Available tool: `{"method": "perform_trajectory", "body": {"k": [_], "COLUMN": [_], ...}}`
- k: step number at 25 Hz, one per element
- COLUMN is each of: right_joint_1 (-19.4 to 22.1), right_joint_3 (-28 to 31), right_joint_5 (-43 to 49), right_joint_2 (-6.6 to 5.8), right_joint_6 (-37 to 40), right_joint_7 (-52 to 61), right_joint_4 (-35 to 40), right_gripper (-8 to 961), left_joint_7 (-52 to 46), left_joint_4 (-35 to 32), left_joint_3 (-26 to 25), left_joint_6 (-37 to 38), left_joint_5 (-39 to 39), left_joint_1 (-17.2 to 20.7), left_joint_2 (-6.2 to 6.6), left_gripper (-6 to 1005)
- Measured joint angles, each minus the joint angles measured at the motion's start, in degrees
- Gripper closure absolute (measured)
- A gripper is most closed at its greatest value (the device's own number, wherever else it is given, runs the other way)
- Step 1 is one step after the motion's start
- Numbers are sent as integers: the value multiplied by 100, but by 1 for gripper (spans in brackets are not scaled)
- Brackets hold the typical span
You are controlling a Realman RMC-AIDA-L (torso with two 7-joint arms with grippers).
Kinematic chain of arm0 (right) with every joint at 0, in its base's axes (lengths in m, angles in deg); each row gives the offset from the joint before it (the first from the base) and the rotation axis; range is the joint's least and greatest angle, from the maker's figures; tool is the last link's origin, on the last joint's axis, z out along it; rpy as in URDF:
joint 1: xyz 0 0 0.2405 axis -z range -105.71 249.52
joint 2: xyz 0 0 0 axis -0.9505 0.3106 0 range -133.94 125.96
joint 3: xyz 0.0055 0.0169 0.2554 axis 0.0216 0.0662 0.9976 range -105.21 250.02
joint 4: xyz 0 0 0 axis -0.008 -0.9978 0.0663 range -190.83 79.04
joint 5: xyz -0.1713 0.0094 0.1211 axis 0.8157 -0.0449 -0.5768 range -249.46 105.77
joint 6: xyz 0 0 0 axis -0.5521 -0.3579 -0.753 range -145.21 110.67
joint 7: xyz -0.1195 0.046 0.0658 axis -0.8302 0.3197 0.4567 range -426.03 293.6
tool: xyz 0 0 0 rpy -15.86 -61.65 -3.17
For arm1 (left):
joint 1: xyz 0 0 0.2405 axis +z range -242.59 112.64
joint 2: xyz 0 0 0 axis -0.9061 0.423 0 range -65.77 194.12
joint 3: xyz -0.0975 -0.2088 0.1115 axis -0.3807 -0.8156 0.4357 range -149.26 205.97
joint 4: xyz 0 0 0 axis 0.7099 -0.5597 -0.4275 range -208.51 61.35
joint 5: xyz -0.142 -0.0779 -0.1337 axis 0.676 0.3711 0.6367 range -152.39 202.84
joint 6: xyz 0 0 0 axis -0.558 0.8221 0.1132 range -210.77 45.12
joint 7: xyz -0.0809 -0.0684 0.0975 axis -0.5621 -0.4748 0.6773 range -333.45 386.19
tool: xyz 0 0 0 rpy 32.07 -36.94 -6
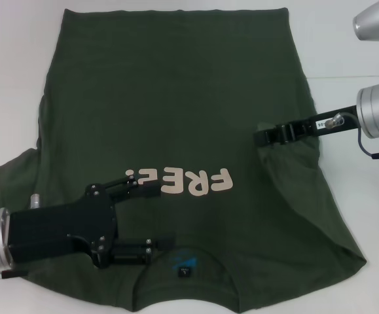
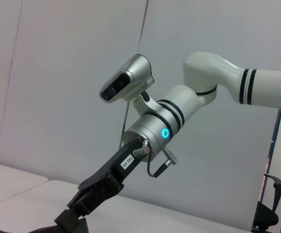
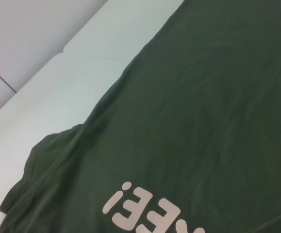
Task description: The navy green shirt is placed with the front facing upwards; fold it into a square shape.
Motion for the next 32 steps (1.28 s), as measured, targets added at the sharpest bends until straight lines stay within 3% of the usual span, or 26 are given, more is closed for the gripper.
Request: {"method": "perform_trajectory", "body": {"k": [25,30,32], "right_joint_1": [-148,37,186], "right_joint_3": [-132,-85,-81], "right_joint_5": [-182,-637,-975], "right_joint_2": [33,-12,-87], "right_joint_6": [-709,-696,-580], "right_joint_7": [4,-166,-391], "right_joint_4": [-557,-513,-488], "right_gripper": [801,609,540], "left_joint_7": [156,165,155], "left_joint_4": [71,72,80], "left_joint_3": [-53,-63,-65], "left_joint_6": [-8,-20,-20], "left_joint_5": [0,42,94], "left_joint_1": [74,76,78], "left_joint_2": [-7,-18,-19], "left_gripper": [88,88,88]}}
